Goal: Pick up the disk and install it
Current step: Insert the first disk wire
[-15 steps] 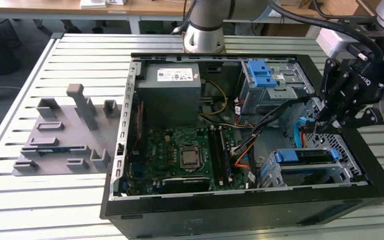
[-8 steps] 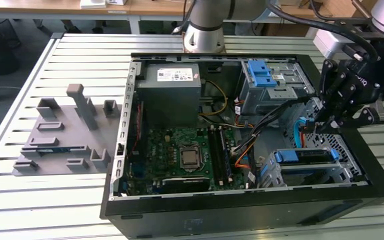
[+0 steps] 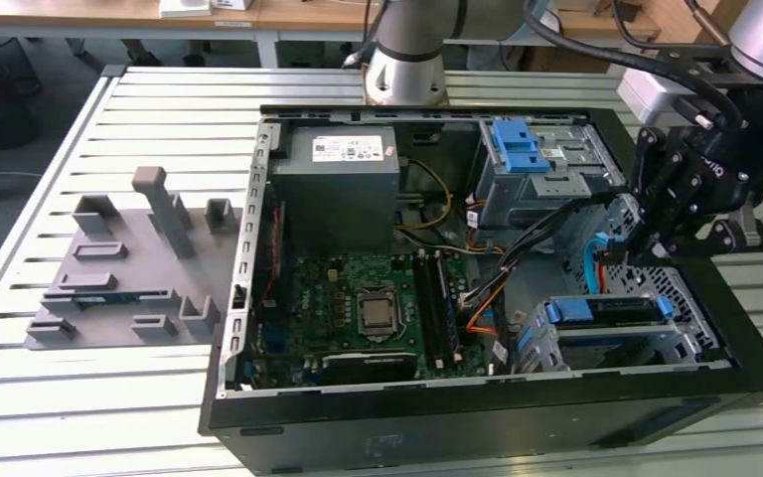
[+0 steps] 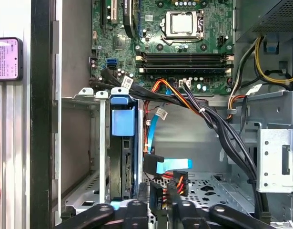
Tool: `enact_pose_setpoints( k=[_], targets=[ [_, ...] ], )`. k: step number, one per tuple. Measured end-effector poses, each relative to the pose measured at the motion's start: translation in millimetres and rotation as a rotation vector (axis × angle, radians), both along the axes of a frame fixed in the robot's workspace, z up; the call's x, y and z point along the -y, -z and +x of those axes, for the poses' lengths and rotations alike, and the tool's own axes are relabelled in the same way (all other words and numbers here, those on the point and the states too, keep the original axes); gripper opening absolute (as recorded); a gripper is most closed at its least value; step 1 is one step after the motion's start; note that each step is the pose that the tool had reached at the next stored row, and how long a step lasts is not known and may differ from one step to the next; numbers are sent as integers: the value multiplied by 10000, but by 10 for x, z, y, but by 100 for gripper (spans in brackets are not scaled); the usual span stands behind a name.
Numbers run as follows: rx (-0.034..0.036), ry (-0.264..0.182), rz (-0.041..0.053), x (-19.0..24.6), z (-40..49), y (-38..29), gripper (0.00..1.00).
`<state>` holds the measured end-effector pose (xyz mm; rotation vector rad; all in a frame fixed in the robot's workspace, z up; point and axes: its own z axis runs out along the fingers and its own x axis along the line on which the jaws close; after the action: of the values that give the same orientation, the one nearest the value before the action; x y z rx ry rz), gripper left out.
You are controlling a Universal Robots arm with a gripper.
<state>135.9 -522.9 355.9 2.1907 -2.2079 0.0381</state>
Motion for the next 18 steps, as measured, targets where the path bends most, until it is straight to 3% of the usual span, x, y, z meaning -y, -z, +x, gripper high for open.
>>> enact_pose_setpoints(
  k=[1,3,5,6,9,10,14,18],
  targets=[
    [0,0,0,0,0,1,30],
    [0,0,2,0,0,2,17],
    [0,0,6,0,0,2,17],
    [0,0,57,0,0,5,17],
    [0,2,497,1,0,9,17],
    [0,4,575,4,0,16,17],
    [1,23,632,53,-3,67,17],
    [1,31,656,144,-10,122,17]
  ],
)
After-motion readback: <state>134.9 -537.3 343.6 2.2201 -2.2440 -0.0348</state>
